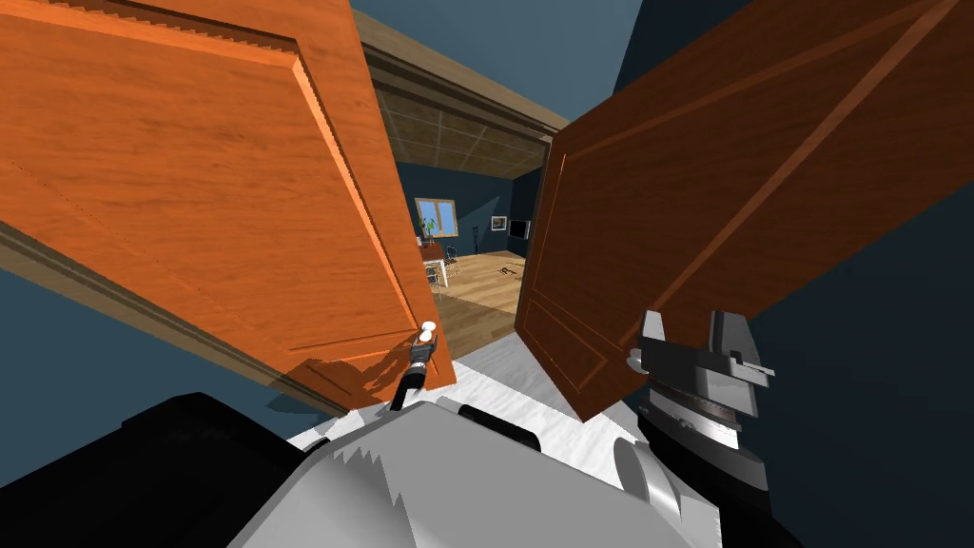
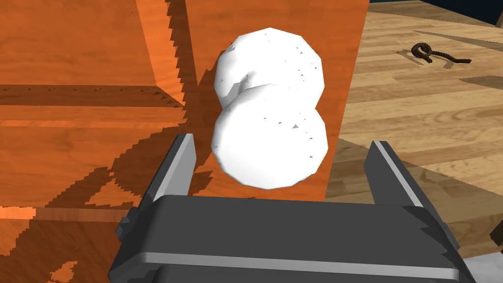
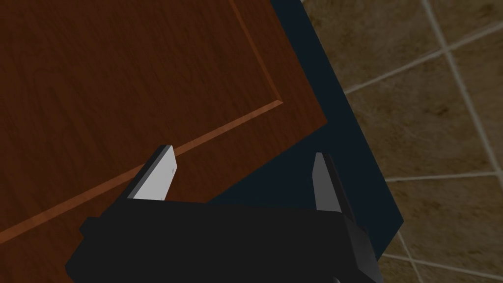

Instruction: Pull the door open

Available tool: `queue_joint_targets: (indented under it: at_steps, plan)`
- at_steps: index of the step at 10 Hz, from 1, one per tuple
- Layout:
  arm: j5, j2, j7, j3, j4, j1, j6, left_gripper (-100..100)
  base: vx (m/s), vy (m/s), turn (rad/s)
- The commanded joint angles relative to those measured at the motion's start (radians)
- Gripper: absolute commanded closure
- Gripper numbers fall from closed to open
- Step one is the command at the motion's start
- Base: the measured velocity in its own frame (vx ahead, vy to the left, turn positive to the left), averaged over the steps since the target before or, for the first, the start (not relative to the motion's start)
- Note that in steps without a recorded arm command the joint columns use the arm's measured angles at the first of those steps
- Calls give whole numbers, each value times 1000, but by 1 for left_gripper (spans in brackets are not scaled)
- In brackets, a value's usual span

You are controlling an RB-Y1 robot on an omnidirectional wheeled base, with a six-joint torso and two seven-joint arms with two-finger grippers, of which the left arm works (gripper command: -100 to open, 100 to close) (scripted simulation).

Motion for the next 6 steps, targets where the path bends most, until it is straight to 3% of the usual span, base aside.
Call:
queue_joint_targets:
  at_steps: [1,5,6]
  plan:
    - [8,28,25,8,-14,23,3,-100,173,11,-75]
    - [7,27,28,7,-2,18,-2,-100,43,8,-4]
    - [7,27,28,7,-2,18,-2,100,0,0,0]
